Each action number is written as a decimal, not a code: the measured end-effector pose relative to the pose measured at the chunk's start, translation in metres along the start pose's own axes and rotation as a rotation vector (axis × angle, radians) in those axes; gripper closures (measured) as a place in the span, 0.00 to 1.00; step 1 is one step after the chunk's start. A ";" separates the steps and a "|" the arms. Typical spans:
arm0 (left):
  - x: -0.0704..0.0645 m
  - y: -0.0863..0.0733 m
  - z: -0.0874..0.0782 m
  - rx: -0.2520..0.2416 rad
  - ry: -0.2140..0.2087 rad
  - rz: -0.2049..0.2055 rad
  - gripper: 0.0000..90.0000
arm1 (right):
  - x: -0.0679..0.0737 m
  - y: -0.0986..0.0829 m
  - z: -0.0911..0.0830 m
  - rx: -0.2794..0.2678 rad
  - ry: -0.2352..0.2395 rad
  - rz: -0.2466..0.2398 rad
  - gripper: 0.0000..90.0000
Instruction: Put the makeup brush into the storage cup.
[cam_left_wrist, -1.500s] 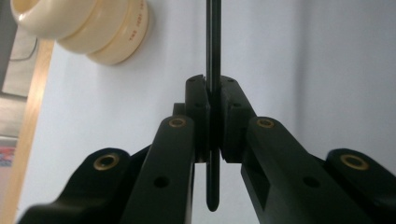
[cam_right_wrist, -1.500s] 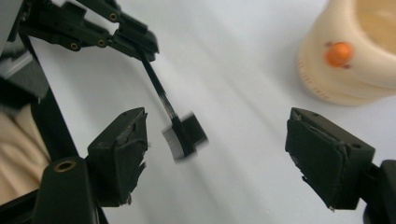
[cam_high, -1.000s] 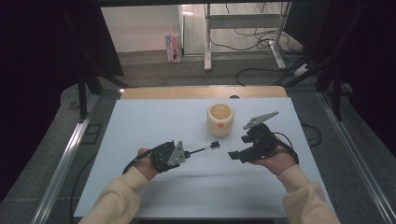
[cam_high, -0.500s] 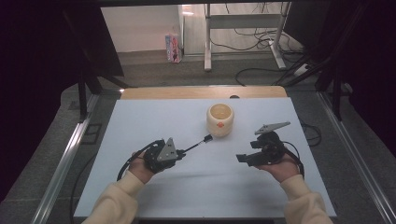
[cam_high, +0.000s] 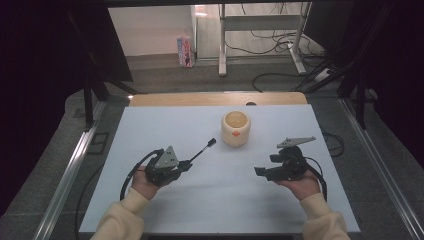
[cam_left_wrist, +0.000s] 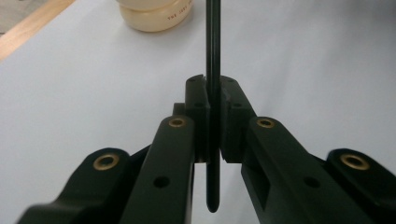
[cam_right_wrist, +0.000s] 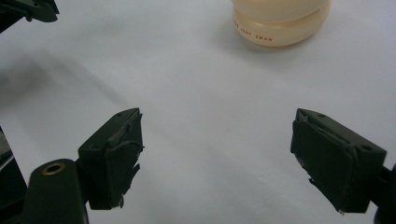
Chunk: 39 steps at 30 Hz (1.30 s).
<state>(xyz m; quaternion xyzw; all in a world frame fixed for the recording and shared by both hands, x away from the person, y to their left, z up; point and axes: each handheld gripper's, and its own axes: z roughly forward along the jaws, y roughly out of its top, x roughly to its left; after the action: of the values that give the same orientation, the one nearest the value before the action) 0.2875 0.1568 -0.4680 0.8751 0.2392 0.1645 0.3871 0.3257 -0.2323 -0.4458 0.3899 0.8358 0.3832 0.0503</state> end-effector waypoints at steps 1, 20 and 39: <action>0.000 -0.001 0.000 -0.003 -0.001 -0.006 0.94 | 0.000 -0.002 0.001 -0.004 0.002 0.006 0.19; 0.002 -0.010 -0.007 -0.089 -0.025 -0.120 0.94 | 0.001 -0.012 0.004 -0.046 0.024 0.043 0.19; -0.006 -0.001 0.000 -0.113 -0.037 -0.120 0.94 | 0.009 -0.007 0.004 -0.165 0.069 0.088 0.22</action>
<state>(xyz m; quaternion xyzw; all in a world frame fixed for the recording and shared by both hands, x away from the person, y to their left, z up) 0.2820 0.1539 -0.4691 0.8390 0.2741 0.1380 0.4493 0.3164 -0.2264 -0.4519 0.4073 0.7848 0.4657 0.0368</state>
